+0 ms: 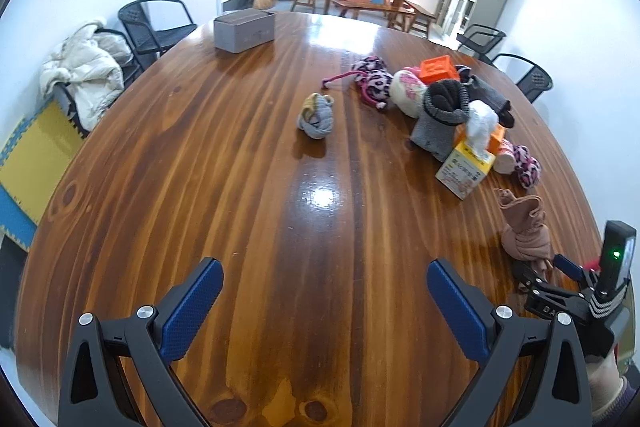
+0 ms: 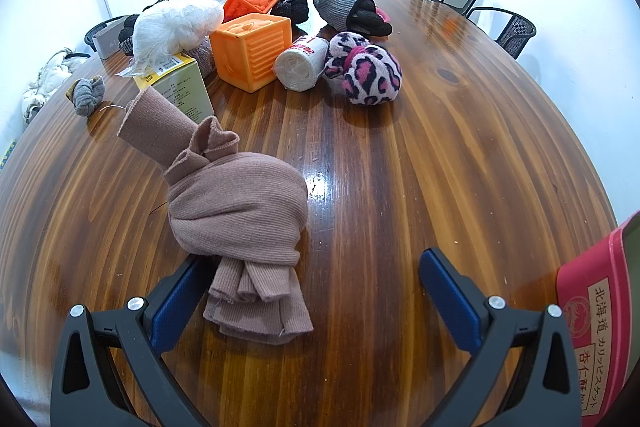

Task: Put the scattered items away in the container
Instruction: 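Grasp the pink knit sock bundle with the right gripper while the left grasps the grey striped sock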

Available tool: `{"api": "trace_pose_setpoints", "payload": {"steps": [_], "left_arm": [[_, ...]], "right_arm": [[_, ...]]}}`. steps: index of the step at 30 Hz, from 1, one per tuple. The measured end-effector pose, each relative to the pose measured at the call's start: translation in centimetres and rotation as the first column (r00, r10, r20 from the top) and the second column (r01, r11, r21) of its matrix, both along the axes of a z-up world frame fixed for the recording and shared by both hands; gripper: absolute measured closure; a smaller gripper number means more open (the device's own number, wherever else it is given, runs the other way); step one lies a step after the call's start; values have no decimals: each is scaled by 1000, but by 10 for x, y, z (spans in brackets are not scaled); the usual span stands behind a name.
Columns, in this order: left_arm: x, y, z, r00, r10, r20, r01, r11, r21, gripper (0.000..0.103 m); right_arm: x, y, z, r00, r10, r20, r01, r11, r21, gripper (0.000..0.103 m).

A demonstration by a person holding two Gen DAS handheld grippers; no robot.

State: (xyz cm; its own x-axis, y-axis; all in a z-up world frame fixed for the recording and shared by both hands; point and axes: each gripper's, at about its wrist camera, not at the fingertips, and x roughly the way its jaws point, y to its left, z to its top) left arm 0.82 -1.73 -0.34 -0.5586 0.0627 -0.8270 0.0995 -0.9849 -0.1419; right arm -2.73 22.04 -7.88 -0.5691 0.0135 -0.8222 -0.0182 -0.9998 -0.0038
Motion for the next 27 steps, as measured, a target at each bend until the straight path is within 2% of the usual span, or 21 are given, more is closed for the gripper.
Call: {"api": "trace_pose_setpoints", "payload": {"steps": [3,5,8,11,13,21,27], "left_arm": [[-2,-2,-2,999,38,3,-38,998,-41,0],[0,-5,-2,998,35,-47,-38,998,-55,0],[-3,-10,-2,999,26,-20,-26,1000,-11,0],[-11,-12,-3,998,4,56,-2,1000,-30,0],[-16,-12,-5,998,-10,65,12,999,-44,0],[-39,-23,0,998,-65,15,66,993,-98,0],[-72,-32,-4,996,-89,-17,87,991,-102,0]], "right_arm": [[0,-2,2,1000,14,0,-14,1000,1,0],[-1,-5,1,1000,26,0,-26,1000,-1,0],[2,-6,1,1000,24,0,-24,1000,3,0],[-11,-2,3,1000,24,11,-24,1000,-1,0],[-14,-1,3,999,29,24,-29,1000,-1,0],[-22,-4,4,994,13,112,-13,1000,-5,0],[-10,-4,6,996,25,90,-25,1000,-5,0]]}}
